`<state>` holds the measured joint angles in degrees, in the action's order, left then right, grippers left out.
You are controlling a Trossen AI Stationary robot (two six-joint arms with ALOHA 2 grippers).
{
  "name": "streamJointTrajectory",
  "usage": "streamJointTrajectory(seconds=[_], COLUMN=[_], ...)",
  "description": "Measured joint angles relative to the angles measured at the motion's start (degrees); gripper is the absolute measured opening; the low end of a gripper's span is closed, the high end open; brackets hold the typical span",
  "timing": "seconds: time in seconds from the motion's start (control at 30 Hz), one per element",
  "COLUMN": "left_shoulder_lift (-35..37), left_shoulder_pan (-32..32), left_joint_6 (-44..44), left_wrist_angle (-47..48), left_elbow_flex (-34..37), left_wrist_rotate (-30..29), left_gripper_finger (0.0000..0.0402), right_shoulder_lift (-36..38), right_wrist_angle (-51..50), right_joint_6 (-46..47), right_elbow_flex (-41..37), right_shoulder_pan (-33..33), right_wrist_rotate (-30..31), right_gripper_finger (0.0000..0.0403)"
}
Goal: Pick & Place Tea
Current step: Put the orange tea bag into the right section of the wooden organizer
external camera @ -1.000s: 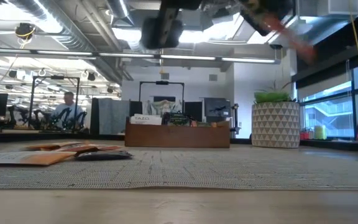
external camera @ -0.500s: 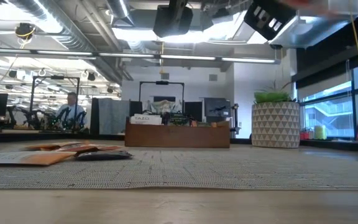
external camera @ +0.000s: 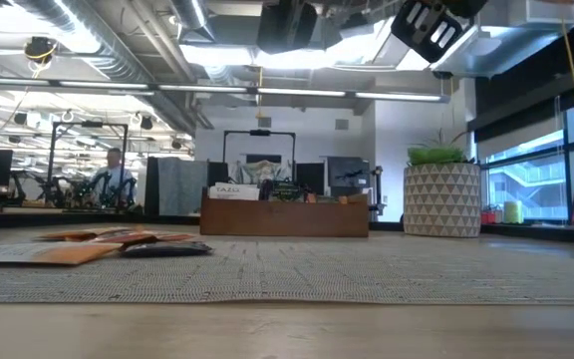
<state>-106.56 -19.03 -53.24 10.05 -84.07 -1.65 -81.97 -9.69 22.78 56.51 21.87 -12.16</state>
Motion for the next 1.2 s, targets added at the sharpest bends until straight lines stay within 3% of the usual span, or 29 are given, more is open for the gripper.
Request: streamJointTrajectory(seconds=[0.17,0.43,0.57,0.73,0.93,1.1,1.2], left_shoulder_lift=[0.0,0.0,0.0,0.9,4.3,11.6,17.0], left_shoulder_pan=[0.0,0.0,0.2,0.0,-0.4,-1.8,-1.9], left_joint_6=[0.0,-0.4,-2.8,-1.5,-1.8,-1.5,-1.4], left_wrist_angle=[0.4,0.6,1.6,7.4,16.8,21.0,20.0], left_elbow_flex=[0.0,0.0,-0.1,-0.1,-0.1,4.0,9.5], left_wrist_rotate=[-0.2,-1.6,-3.3,-8.5,-16.1,-29.8,-33.4], left_gripper_finger=[0.0003,0.0005,0.0029,0.0065,0.0074,0.0072,0.0075], right_shoulder_lift=[0.0,0.5,3.4,9.6,16.4,20.5,20.9], right_wrist_angle=[-0.8,-2.1,-7.1,-11.6,-9.8,0.4,8.9], right_joint_6=[0.7,-1.1,-4.8,-9.3,-13.0,-13.6,-14.2], right_elbow_flex=[0.0,0.0,-0.1,-0.1,-3.7,-10.0,-13.4], right_shoulder_pan=[0.0,0.0,-1.6,-6.0,-14.9,-23.8,-28.4], right_wrist_rotate=[0.1,1.2,1.1,1.1,1.3,1.5,1.5], right_gripper_finger=[0.0007,0.0005,0.0004,0.0003,0.0003,0.0003,0.0002])
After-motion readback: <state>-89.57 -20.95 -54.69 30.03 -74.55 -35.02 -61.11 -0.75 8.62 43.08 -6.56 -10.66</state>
